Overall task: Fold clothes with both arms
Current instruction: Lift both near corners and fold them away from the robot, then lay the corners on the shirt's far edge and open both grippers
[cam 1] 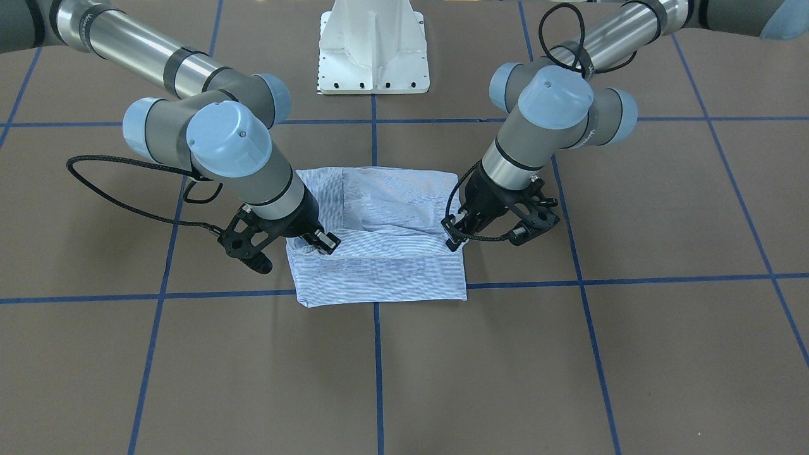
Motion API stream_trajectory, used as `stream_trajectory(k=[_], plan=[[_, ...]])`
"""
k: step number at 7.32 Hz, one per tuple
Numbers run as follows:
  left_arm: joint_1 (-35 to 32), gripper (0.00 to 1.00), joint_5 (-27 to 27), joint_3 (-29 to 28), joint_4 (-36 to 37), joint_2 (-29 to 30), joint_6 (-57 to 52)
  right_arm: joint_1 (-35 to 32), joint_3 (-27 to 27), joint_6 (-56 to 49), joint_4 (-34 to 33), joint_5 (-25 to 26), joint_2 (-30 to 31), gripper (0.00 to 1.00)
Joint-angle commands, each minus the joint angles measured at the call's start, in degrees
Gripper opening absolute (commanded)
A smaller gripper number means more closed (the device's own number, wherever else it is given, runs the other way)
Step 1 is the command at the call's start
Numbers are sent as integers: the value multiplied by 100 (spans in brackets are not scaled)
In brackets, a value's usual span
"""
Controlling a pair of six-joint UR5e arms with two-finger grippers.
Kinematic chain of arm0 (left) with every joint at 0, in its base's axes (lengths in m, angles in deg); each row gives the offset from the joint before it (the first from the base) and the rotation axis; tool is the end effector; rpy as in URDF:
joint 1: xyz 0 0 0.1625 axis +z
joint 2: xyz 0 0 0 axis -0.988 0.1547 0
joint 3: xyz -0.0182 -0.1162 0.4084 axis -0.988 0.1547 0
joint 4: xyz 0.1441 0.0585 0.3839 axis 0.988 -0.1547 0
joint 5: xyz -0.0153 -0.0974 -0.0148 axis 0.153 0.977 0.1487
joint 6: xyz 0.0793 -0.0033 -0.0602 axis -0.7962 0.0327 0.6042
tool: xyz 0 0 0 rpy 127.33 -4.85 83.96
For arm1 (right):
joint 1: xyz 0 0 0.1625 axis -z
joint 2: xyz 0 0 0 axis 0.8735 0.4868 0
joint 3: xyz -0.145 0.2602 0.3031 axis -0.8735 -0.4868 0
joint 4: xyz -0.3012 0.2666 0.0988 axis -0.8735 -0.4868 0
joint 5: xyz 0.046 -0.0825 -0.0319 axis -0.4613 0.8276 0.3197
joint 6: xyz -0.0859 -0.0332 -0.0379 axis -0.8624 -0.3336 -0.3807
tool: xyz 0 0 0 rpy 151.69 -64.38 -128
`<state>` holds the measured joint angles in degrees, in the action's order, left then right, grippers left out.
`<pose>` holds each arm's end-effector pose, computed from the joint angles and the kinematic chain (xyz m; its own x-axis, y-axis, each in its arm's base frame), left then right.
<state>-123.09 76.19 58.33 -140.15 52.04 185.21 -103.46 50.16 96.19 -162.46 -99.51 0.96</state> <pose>0.4647 -0.5434 0.2525 0.2847 -0.4673 -0.8370 0.4014 0.8510 -0.3385 -0.4945 -0.5616 0.2293 0.4154 0.6491 0.6373 -0.3744 0.7605 -0.5305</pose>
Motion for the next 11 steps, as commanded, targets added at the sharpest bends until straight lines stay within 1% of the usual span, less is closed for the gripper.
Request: stream_trajectory(k=[1, 3, 4, 5, 6, 7, 8, 10, 11], plan=[[-11, 0, -3, -407, -129, 224, 24, 6, -55, 2, 14, -2, -48, 0], [-11, 0, -3, -409, -129, 270, 6, 6, -63, -7, 40, 7, -101, 0], [-19, 0, -3, -409, -120, 270, -2, -12, -63, -7, 249, 7, -110, 16], [-176, 9, 6, -400, -120, 261, -11, -90, -98, 2, 364, 15, -110, 51], [-265, 51, 6, -383, -111, 235, -20, -195, -133, -7, 357, 15, -93, 89], [-292, 100, -12, -382, -94, 217, -20, -249, -168, -120, 348, 15, -75, 99], [-344, 100, -21, -365, -93, 191, -29, -249, -160, -582, 348, -11, -40, 99], [-345, 100, -21, -304, -67, 191, -124, -214, -81, -736, 348, 24, -66, 100], [-353, 100, -3, 19, -50, -36, -178, -197, -20, -763, 348, 190, -58, 100]])
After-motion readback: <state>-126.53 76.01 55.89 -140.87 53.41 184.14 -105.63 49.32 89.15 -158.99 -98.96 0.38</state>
